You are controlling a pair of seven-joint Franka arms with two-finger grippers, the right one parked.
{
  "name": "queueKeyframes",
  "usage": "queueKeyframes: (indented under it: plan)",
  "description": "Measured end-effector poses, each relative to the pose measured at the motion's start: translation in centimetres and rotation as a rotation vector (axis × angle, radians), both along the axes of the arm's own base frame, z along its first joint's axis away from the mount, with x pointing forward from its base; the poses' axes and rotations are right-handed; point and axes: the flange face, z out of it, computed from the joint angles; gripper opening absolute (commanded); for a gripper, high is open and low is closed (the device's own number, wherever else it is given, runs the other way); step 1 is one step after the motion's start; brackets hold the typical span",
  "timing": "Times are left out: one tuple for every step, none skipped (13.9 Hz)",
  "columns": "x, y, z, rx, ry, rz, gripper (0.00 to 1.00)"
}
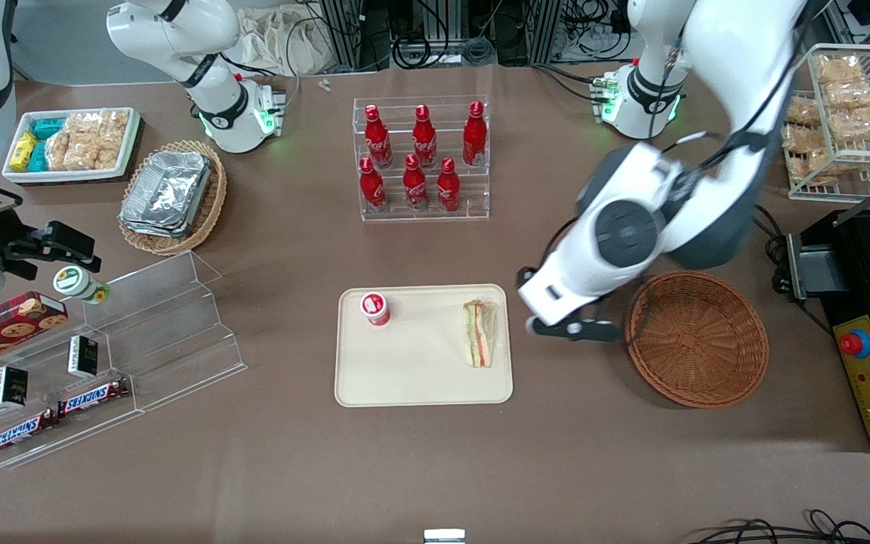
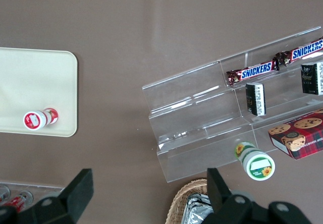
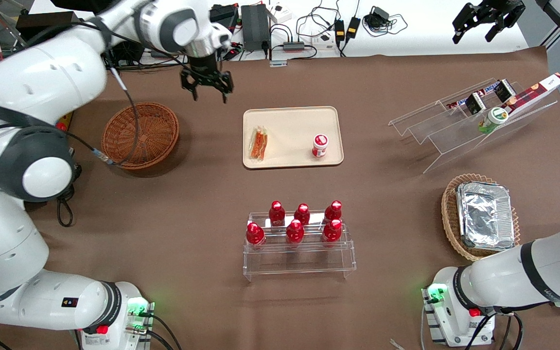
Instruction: Place sandwich from basket to tray
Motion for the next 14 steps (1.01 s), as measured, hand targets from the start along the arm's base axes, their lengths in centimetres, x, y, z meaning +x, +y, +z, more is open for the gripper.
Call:
queueKeyframes:
  plan:
    - [0.2,2.7,2.4,0.002,-0.010,0.007,0.99]
    - [0.3,5.4,4.6,0.005,-0.025,0.006,0.99]
    - [0.3,8.2,6.6,0.010,-0.035,0.000,0.99]
    - [0.1,10.8,8.3,0.017,-0.039,-0.003,0.99]
    - [-0.2,13.2,9.6,0.028,-0.034,0.002,1.00]
    - [-0.6,15.4,10.7,0.038,-0.024,0.015,1.00]
    - [-0.9,17.2,11.6,0.047,-0.018,0.031,1.00]
    - [-1.2,18.5,12.4,0.052,-0.021,0.047,1.00]
    - [-1.4,19.4,12.9,0.056,-0.026,0.062,1.00]
    - [-1.5,20.0,13.2,0.060,-0.031,0.073,1.00]
    - [-1.5,20.6,13.4,0.064,-0.035,0.082,1.00]
    - [-1.5,21.3,13.6,0.067,-0.038,0.094,1.00]
    - [-1.4,22.0,13.7,0.069,-0.037,0.107,1.00]
    - [-1.4,22.7,13.7,0.070,-0.035,0.120,1.00]
